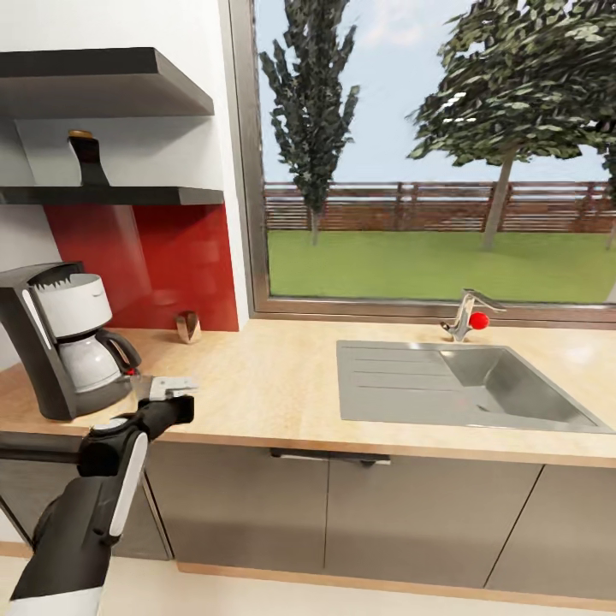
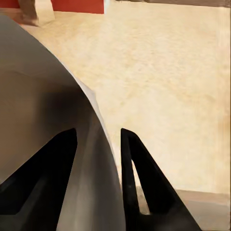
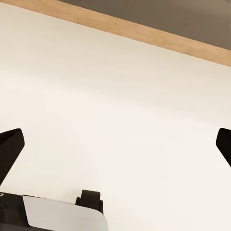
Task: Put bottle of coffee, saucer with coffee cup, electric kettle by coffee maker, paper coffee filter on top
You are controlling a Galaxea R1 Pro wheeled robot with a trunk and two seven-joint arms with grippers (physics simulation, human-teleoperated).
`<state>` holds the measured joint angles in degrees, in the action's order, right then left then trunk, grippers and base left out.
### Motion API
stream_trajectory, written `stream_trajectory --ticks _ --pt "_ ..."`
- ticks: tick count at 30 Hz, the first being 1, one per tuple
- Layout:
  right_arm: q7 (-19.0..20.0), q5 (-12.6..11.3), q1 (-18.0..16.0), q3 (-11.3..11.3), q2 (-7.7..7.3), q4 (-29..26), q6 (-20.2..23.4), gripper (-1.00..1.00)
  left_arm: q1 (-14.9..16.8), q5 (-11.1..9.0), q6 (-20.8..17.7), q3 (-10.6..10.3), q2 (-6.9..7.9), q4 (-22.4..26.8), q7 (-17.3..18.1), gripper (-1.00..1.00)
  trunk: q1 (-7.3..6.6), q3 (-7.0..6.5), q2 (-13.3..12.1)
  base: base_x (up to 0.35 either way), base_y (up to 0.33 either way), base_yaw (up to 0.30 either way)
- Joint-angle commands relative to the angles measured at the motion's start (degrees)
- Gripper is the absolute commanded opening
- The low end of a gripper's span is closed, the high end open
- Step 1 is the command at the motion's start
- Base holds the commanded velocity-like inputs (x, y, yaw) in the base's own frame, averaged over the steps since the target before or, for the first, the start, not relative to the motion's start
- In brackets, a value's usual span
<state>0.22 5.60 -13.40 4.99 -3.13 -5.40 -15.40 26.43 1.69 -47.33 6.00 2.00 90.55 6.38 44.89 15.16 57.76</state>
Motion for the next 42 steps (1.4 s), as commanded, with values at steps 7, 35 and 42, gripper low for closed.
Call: stream_trajectory --ticks 7,35,42 --pt "-0.04 0.11 -0.04 0.37 -0.03 0.04 -0.16 1.00 12.83 0.30 -9.32 0.06 1.75 0.00 12.44 -1.00 0.00 0.08 0.05 0.000 0.000 0.000" --pt "-0.04 0.20 -0.03 0.46 -0.03 0.28 -0.13 1.00 84.90 9.64 -11.36 -16.74 8.65 -80.75 13.99 -1.00 0.00 0.08 0.05 0.000 0.000 0.000" --pt "-0.04 0.20 0.00 0.46 -0.03 0.30 -0.15 1.00 89.95 24.12 -11.46 -19.67 8.73 -86.41 17.17 -1.00 0.00 0.08 0.05 0.000 0.000 0.000"
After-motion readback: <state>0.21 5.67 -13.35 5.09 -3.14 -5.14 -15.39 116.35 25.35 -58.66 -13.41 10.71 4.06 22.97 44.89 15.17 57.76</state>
